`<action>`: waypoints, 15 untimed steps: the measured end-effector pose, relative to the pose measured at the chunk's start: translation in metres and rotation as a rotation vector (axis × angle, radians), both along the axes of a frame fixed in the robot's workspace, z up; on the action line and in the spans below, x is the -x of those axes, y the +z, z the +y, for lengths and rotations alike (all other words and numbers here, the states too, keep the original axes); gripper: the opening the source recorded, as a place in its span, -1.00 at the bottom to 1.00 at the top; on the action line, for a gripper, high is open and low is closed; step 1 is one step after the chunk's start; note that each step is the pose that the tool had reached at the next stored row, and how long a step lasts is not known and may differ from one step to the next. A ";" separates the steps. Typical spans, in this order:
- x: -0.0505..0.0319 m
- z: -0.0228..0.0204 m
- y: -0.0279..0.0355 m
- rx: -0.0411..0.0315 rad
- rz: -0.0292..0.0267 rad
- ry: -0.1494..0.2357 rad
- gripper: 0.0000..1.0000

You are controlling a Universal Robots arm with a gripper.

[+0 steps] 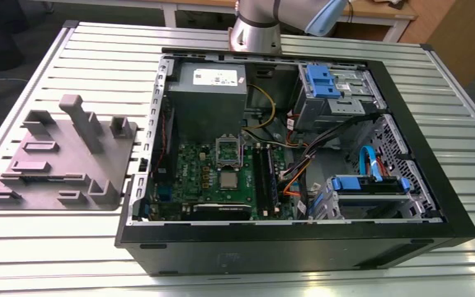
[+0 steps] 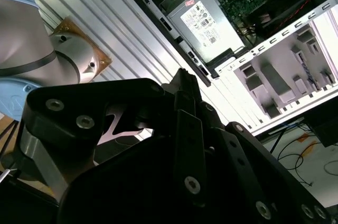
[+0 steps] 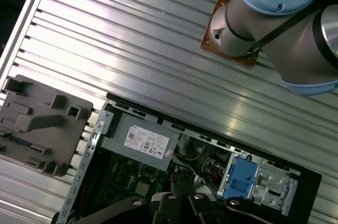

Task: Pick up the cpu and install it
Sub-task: 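Close the cpu cover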

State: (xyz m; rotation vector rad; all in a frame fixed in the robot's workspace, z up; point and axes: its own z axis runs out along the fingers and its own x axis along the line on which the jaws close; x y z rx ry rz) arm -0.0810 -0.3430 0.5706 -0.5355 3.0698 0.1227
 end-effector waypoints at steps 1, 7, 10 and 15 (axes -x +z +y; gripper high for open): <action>0.0000 0.0001 -0.0013 0.0002 0.0002 0.000 -0.79; 0.0000 0.0000 -0.0036 0.0001 0.0001 0.000 -0.79; 0.0000 0.0001 -0.0050 0.0003 0.0002 0.000 -0.79; 0.0000 0.0000 -0.0072 0.0000 0.0000 0.000 -0.79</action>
